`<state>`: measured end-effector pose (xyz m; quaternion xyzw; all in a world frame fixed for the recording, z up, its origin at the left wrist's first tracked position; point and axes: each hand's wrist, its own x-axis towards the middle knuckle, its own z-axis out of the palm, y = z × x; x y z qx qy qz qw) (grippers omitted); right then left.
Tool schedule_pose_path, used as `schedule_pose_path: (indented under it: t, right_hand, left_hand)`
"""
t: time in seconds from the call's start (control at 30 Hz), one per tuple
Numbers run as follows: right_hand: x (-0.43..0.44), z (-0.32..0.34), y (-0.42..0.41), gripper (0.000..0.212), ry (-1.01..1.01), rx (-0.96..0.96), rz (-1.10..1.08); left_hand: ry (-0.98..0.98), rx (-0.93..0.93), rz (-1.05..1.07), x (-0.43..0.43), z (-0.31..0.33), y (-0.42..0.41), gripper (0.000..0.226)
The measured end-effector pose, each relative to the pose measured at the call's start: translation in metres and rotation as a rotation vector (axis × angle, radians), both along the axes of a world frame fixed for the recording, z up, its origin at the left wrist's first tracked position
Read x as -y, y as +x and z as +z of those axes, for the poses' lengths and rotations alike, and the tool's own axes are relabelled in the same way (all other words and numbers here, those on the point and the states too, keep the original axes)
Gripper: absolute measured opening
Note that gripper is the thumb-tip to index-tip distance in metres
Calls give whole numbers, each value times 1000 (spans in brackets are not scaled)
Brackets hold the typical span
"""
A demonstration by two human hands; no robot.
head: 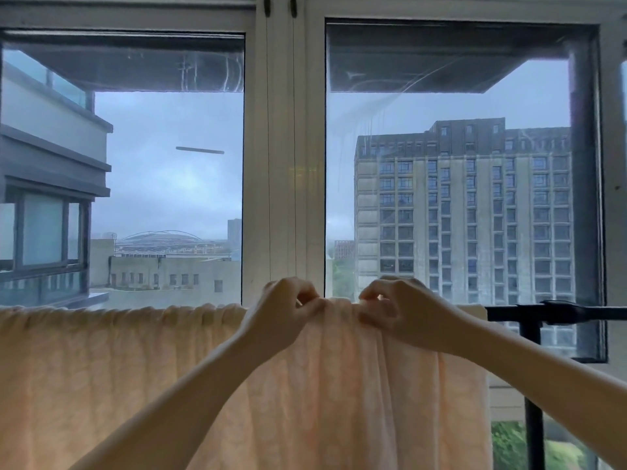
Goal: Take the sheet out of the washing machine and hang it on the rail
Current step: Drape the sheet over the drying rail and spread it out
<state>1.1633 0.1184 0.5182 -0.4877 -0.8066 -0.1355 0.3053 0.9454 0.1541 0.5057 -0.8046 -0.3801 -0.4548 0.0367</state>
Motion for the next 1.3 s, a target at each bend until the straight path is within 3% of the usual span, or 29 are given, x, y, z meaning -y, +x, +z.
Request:
schedule_pose_path:
  t: [0.23,0.5,0.63,0.8,0.97,1.17,1.3]
  right_hand:
    - [0,1,-6,3,15,-151,15]
    - [-4,5,13,8,82,-309,-86]
    - [1,5,24,6,61,-276,-113]
    - [10,3,19,9,-8,-200,-43]
    - [14,0,24,29,-7,-109,-114]
    - [8,-12,29,7,105,-215,-131]
    - [-3,-15,29,10,137,-307,-108]
  left_hand:
    - [68,87,64,-7,-2,2,14]
    - [208,138,203,-22,-4,-33,12]
    - [175,79,260,-21,-6,-46,11]
    - [225,25,199,-1,-6,-30,18]
    - [225,-101,-26,20,-8,8,18]
    - [189,-105,-35,5,-21,43,26]
    - [212,-1,-13,-5,-24,46,27]
